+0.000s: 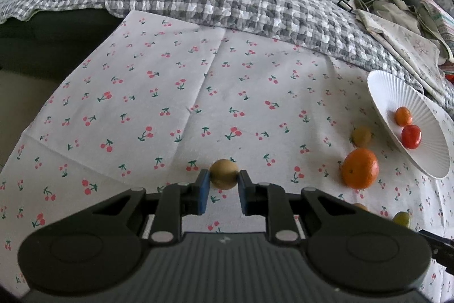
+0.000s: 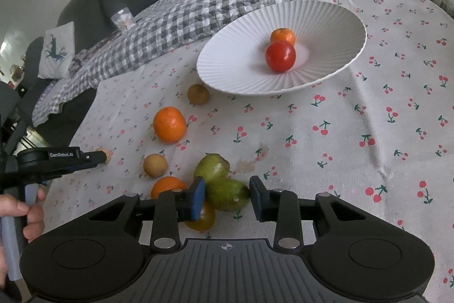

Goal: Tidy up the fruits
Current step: 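Grasp a small tan fruit with the left tool while the right tool grasps a green lime, then carry both fruits into the white bowl and open both tools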

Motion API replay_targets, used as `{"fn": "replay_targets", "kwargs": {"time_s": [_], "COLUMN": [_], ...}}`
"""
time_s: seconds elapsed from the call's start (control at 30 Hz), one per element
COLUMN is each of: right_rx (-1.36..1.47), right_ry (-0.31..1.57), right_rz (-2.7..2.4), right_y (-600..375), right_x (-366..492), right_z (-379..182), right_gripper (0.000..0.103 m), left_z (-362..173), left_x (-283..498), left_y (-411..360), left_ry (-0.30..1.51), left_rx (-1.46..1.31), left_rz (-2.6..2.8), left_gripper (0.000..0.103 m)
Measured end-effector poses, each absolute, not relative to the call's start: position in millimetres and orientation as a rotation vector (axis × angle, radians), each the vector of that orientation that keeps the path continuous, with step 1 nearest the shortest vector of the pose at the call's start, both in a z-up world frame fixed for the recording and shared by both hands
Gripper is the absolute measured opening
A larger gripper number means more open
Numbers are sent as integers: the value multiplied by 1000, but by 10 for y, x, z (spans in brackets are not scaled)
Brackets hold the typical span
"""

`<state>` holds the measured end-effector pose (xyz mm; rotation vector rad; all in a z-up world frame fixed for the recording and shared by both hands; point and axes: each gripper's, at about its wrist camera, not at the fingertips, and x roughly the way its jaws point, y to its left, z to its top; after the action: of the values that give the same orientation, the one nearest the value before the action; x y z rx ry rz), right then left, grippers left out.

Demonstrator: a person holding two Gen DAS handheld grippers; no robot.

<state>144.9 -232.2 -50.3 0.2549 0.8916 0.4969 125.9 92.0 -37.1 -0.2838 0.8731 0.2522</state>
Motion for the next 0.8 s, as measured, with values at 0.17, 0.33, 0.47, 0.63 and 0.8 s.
{"fn": "replay_targets", "kwargs": {"time_s": [0.17,0.33,0.47,0.63,0.8], "right_rx": [242,257,264,263,287], "right_ry": [878,859,842,812,781], "right_rz": [486,474,472,474,482], "right_y": [-2321,-2370,-2398,-2419,-2484], "right_x": [1446,1446,1442,1423,1418], "right_z": [-467,-390,-329,-231,-110], "right_gripper": [34,34,34,34,34], "left_z": [-367,-351,-340,-314,-245], "left_x": [1255,1251,1249,1243,1229], "left_y": [921,920,911,880,796], "left_ry": [869,862,853,837,804], "left_rx": [-282,-280,-279,-283,-276], "left_rz": [251,251,247,238,210], "left_gripper": [19,19,18,17,17]}}
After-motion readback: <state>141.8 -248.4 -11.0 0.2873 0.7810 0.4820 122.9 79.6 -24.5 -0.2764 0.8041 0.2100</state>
